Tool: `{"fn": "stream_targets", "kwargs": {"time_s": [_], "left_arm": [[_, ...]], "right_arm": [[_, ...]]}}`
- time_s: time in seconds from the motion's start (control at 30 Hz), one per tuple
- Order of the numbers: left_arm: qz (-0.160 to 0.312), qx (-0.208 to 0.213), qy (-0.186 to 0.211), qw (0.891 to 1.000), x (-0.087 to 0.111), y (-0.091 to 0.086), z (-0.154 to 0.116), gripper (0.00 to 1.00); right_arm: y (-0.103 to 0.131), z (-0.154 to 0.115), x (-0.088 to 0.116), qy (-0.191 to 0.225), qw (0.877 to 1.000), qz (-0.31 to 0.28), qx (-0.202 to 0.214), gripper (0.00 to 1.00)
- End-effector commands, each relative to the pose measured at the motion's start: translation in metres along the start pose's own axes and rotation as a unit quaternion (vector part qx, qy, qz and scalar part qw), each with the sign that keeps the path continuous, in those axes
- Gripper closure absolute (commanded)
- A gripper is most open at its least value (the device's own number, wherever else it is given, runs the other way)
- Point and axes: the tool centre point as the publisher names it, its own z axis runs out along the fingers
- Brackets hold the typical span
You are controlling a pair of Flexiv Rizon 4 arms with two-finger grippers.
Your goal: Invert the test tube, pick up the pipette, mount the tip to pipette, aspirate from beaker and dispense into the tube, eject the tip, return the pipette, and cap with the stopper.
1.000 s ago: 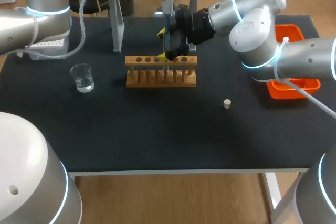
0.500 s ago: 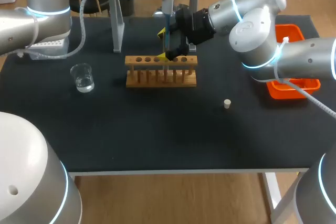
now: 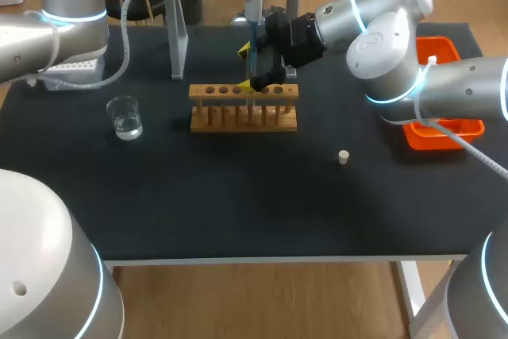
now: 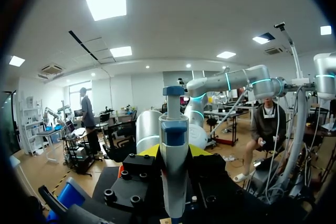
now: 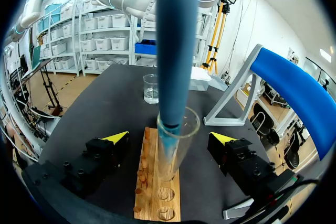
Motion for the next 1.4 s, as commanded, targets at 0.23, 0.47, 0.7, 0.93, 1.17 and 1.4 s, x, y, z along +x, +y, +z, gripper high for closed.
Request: {"fn": "stream_targets", "kwargs": {"time_s": [0.23, 0.47, 0.7, 0.93, 1.17, 1.4], "left_arm": [[-0.002, 0.001, 0.004, 1.000, -0.0040, 0.0000, -0.0015, 1.00], [-0.004, 0.001, 0.004, 1.000, -0.0048, -0.0001, -0.0018, 1.00], [-0.010, -0.001, 0.004, 1.000, -0.0054, -0.0002, -0.0021, 1.00], [-0.009, -0.001, 0.003, 1.000, -0.0058, -0.0014, -0.0024, 1.00], [-0.005, -0.002, 0.002, 1.000, -0.0058, -0.0034, -0.0023, 1.00], [-0.006, -0.002, 0.002, 1.000, -0.0055, -0.0036, -0.0025, 1.00]], "right_arm": [[0.0002, -0.0004, -0.0013, 0.002, 1.000, 0.000, 0.001, 0.00], [0.0002, -0.0004, -0.0013, 0.002, 1.000, 0.000, 0.001, 0.00], [0.0002, -0.0004, -0.0013, 0.002, 1.000, 0.000, 0.001, 0.00], [0.0002, -0.0004, -0.0013, 0.002, 1.000, 0.000, 0.001, 0.00], [0.0002, -0.0004, -0.0013, 0.002, 1.000, 0.000, 0.001, 0.00], [0.0002, -0.0004, -0.0013, 0.002, 1.000, 0.000, 0.001, 0.00]]}}
